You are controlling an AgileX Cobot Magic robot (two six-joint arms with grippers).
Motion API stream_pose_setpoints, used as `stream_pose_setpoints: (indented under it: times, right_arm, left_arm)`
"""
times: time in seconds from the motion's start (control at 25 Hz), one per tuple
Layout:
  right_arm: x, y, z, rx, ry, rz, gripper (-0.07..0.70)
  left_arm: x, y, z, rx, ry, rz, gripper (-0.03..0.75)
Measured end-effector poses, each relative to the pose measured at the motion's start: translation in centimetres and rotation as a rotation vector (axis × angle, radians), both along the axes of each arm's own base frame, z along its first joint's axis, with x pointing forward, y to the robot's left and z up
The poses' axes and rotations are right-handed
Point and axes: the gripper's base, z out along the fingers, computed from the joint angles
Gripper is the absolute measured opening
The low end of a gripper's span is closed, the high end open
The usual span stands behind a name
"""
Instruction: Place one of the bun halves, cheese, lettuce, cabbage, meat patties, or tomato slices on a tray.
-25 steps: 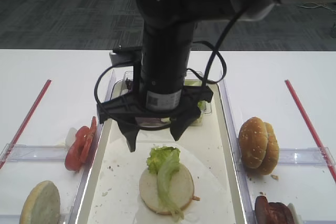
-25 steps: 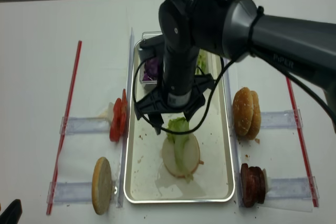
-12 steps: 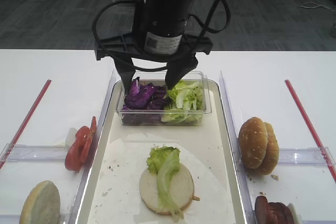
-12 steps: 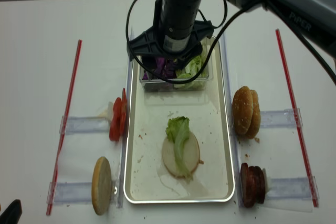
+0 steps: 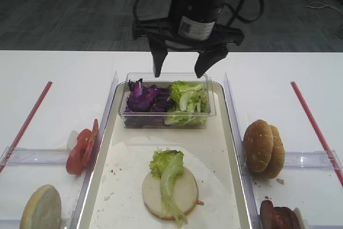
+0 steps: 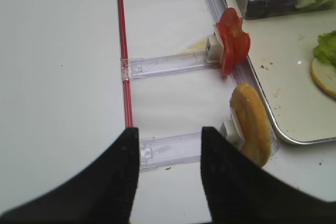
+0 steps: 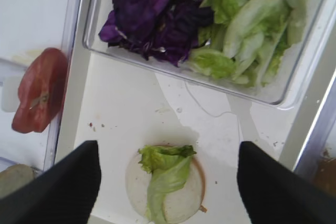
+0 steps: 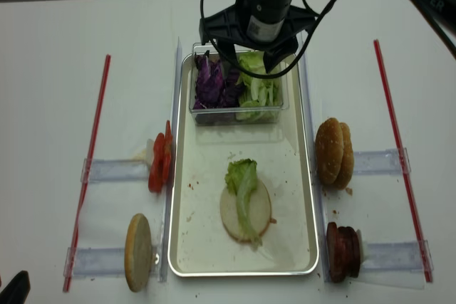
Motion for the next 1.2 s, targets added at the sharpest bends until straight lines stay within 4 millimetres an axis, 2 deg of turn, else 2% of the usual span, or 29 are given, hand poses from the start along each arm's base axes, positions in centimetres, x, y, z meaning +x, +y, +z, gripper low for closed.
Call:
stream_pose_setpoints:
  times: [0.56, 0.88, 1.2]
  right_arm:
    - [3.6, -6.7, 0.5, -0.009, -0.031, -0.118, 0.553]
    - [4.9, -12.6, 2.4, -0.028, -0.096, -0.205, 0.552]
    - [5.2, -18.0, 3.9, -0.071, -0.160, -0.249, 0.552]
  left_arm:
    - [0.0, 0.0, 0.0, 0.000, 0.000, 0.000, 0.270]
    - [0.0, 0.0, 0.0, 0.000, 0.000, 0.000, 0.270]
    - [0.0, 0.0, 0.0, 0.000, 0.000, 0.000, 0.270]
